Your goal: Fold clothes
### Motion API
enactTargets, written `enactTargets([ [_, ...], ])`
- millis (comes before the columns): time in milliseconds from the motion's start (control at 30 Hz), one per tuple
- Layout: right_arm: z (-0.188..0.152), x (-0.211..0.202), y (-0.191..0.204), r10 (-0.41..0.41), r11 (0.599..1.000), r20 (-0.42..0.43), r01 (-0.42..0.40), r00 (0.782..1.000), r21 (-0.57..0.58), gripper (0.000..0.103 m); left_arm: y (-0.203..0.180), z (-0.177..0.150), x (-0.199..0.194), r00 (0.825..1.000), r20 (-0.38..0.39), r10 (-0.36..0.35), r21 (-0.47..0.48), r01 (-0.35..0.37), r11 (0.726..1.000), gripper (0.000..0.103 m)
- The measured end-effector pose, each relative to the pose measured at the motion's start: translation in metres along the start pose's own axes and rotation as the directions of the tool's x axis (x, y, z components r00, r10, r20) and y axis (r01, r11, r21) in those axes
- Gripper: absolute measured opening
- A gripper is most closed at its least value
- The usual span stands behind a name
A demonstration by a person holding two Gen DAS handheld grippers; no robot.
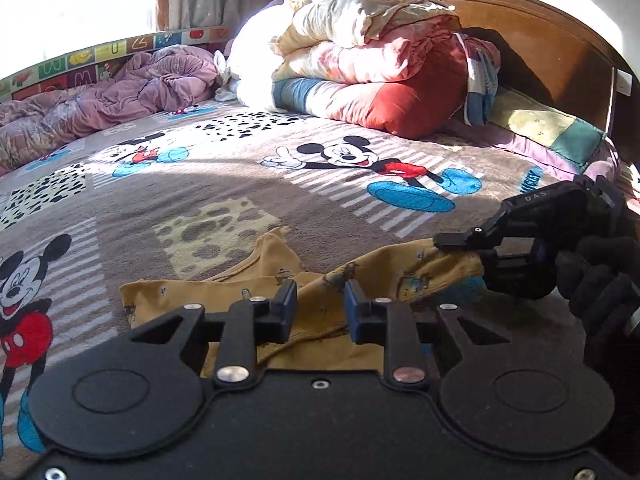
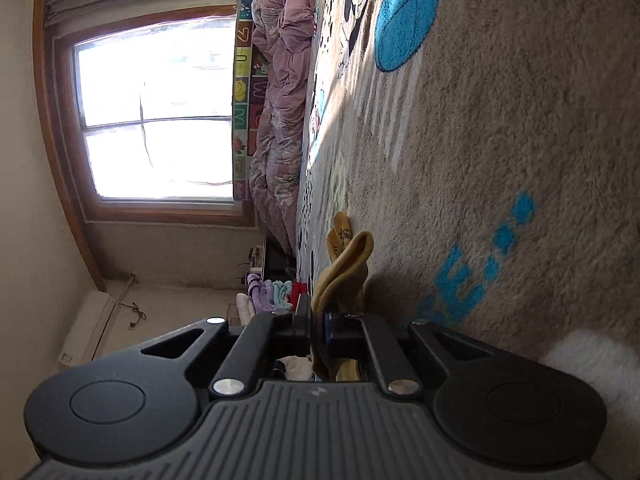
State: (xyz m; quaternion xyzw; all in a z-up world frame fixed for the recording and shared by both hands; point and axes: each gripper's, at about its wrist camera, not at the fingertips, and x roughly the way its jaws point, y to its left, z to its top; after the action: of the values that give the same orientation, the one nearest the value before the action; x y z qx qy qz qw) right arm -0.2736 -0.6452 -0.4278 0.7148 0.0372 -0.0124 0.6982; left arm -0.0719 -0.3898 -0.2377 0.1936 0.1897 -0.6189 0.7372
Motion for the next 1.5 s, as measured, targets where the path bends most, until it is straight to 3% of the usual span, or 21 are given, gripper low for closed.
enactTargets([
  [33,-0.002,-0.001,-0.005,0.020,0.999,-0.002,-0.020,1.000,0.043,0.008,-0.021,-0.001,0.000,1.000,0.011,-0.017,0.068,0.017,0.998,0.043],
  [133,-0.006,-0.003,-0.011,0.037,0.994,-0.008,-0.036,0.999,0.099,0.008,-0.073,-0.012,0.009,1.000,0.020,-0.017,0.279,0.011,0.960,0.048],
  [200,-0.007,-0.003,-0.014,0.041,0.992,-0.013,-0.040,0.999,0.120,0.009,-0.099,-0.021,0.022,0.996,0.054,0.069,0.420,-0.085,0.903,0.047],
  [300,-0.010,-0.002,-0.015,0.045,0.991,-0.041,-0.039,0.998,0.129,0.009,-0.114,-0.030,0.046,0.983,0.084,0.164,0.541,-0.183,0.821,0.042],
  [433,-0.009,-0.005,-0.015,0.072,0.987,-0.051,-0.064,0.996,0.146,0.010,-0.117,-0.036,0.061,0.982,0.089,0.166,0.585,-0.186,0.789,0.041],
  [467,-0.009,-0.005,-0.015,0.077,0.987,-0.052,-0.068,0.996,0.149,0.010,-0.117,-0.037,0.064,0.977,0.108,0.185,0.591,-0.213,0.778,0.025],
  [533,-0.007,-0.007,-0.013,0.083,0.987,-0.058,-0.074,0.995,0.144,0.010,-0.113,-0.034,0.068,0.964,0.141,0.226,0.580,-0.265,0.770,0.004],
  [633,-0.005,-0.008,-0.005,0.070,0.993,-0.068,-0.063,0.995,0.097,0.010,-0.106,-0.024,0.058,0.965,0.147,0.216,0.564,-0.261,0.783,0.001],
  [700,-0.004,-0.011,0.000,0.031,0.998,-0.059,-0.028,0.998,0.048,0.013,-0.110,-0.015,0.048,0.971,0.108,0.214,0.601,-0.235,0.764,0.001],
  [767,-0.004,-0.013,0.002,0.005,1.000,-0.045,-0.004,0.999,0.027,0.015,-0.116,-0.009,0.041,0.980,0.060,0.188,0.604,-0.186,0.775,0.001],
  [933,-0.007,-0.014,0.003,-0.066,0.997,0.001,0.066,0.998,-0.034,0.015,-0.115,-0.020,0.054,0.989,-0.059,0.133,0.556,-0.079,0.828,0.002],
  [1000,-0.009,-0.013,0.006,-0.089,0.993,0.009,0.090,0.996,-0.072,0.014,-0.113,-0.028,0.058,0.988,-0.094,0.121,0.542,-0.051,0.839,0.016],
  [1033,-0.011,-0.012,0.008,-0.106,0.989,0.019,0.108,0.994,-0.102,0.013,-0.110,-0.030,0.055,0.988,-0.100,0.114,0.526,-0.045,0.849,0.028],
  [1100,-0.013,-0.010,0.014,-0.135,0.977,0.042,0.141,0.990,-0.161,0.010,-0.096,-0.025,0.041,0.991,-0.106,0.080,0.440,-0.026,0.898,0.037],
  [1200,-0.014,-0.008,0.021,-0.152,0.963,0.063,0.163,0.986,-0.214,0.008,-0.053,-0.011,0.015,0.994,-0.087,0.065,0.229,-0.043,0.972,0.038],
  [1233,-0.016,-0.008,0.024,-0.160,0.955,0.068,0.172,0.985,-0.240,0.008,-0.034,-0.008,0.008,0.994,-0.072,0.084,0.152,-0.072,0.986,0.038],
  [1300,-0.020,-0.008,0.030,-0.175,0.937,0.078,0.191,0.981,-0.291,0.008,0.003,-0.006,0.001,0.979,-0.055,0.199,0.054,-0.196,0.979,0.034],
  [1367,-0.023,-0.005,0.033,-0.188,0.926,0.080,0.204,0.979,-0.316,0.008,0.041,-0.006,0.001,0.950,-0.062,0.305,-0.033,-0.307,0.951,0.028],
  [1433,-0.026,-0.004,0.036,-0.192,0.916,0.085,0.210,0.978,-0.341,0.008,0.084,-0.012,0.007,0.940,-0.088,0.330,-0.137,-0.340,0.930,0.018],
  [1500,-0.029,-0.003,0.039,-0.188,0.908,0.092,0.208,0.978,-0.365,0.008,0.121,-0.018,0.014,0.933,-0.110,0.342,-0.222,-0.358,0.907,0.016],
])
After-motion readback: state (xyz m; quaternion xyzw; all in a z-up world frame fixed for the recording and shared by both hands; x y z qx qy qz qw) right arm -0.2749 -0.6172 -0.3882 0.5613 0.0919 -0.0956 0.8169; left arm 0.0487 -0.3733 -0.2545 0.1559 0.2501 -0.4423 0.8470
